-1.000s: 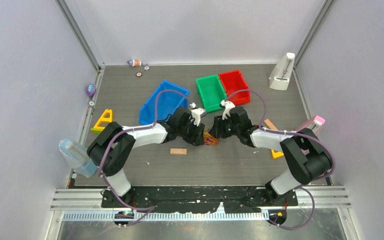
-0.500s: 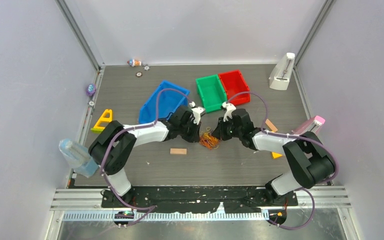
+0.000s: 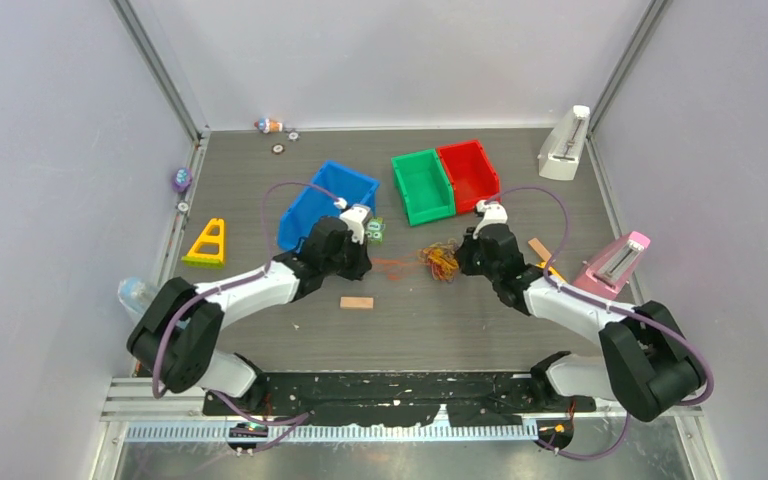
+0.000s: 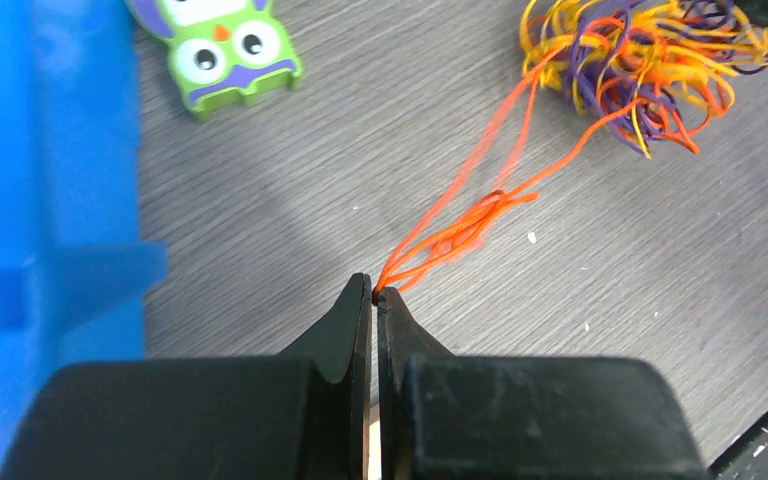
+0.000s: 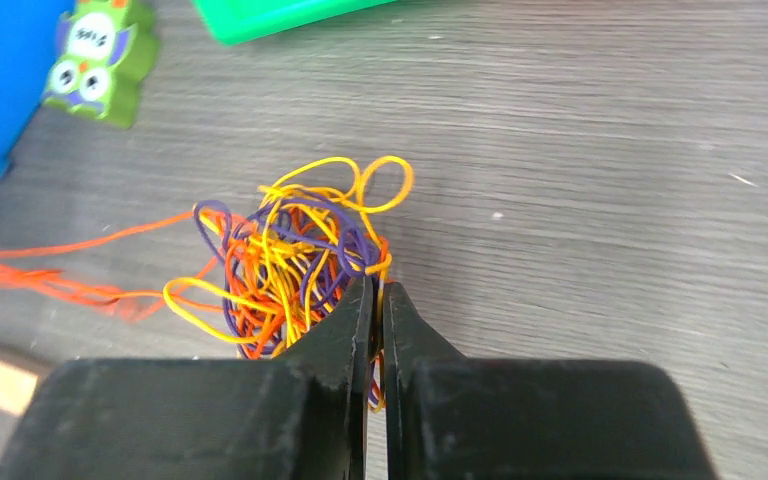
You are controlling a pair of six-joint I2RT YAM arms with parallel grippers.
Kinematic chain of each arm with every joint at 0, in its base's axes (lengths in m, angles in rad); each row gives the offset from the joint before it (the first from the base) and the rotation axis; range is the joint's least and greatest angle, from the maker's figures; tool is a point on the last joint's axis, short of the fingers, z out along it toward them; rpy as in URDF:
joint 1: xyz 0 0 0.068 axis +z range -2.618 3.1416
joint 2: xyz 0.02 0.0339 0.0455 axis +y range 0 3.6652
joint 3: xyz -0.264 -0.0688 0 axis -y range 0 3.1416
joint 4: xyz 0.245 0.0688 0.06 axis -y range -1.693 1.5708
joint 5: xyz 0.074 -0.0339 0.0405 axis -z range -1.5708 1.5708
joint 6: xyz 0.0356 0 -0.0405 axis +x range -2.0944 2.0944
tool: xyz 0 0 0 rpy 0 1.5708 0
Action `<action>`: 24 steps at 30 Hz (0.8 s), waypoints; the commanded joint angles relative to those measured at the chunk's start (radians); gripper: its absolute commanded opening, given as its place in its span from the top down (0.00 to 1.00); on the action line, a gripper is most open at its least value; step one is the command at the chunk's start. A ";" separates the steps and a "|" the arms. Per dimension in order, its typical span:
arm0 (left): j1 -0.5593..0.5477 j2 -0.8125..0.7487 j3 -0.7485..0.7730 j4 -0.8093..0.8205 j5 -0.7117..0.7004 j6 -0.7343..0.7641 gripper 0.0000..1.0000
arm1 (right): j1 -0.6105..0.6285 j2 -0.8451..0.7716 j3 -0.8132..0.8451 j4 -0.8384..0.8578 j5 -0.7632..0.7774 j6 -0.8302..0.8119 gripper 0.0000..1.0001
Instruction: Untangle the cables
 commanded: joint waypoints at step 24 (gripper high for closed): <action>0.033 -0.672 -0.384 0.211 -0.477 -0.006 1.00 | -0.122 -0.497 -0.217 -0.238 0.817 0.411 0.95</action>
